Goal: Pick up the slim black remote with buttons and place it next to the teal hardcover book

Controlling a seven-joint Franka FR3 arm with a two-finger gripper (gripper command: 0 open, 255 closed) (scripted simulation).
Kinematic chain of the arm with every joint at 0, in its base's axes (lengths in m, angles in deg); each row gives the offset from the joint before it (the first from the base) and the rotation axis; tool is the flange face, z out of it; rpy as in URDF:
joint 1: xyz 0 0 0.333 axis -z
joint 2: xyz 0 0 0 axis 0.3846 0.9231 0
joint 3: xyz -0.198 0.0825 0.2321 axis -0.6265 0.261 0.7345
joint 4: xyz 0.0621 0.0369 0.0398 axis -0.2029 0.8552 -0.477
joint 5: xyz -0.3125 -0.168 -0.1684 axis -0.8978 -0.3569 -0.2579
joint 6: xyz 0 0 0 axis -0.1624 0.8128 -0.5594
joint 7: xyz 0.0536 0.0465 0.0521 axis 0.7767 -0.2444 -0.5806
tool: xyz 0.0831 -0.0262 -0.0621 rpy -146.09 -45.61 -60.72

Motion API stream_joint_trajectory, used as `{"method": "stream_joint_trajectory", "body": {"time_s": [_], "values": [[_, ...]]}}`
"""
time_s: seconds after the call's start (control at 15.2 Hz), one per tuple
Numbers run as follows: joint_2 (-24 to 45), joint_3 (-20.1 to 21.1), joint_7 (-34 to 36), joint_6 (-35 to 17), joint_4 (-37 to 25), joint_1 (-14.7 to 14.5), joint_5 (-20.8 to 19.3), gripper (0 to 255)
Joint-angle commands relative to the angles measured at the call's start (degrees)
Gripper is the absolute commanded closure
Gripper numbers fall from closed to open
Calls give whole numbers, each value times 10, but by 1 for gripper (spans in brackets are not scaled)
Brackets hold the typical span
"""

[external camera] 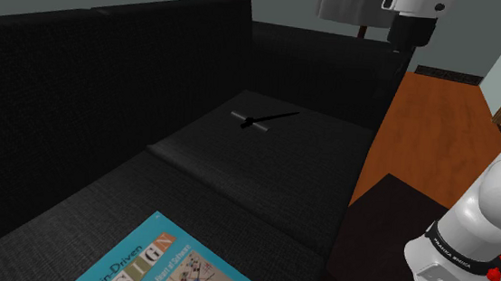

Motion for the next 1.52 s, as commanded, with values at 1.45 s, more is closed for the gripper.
{"method": "stream_joint_trajectory", "body": {"time_s": [1.45], "values": [[492, 68, 102, -241, -250, 0, -22, 0]]}}
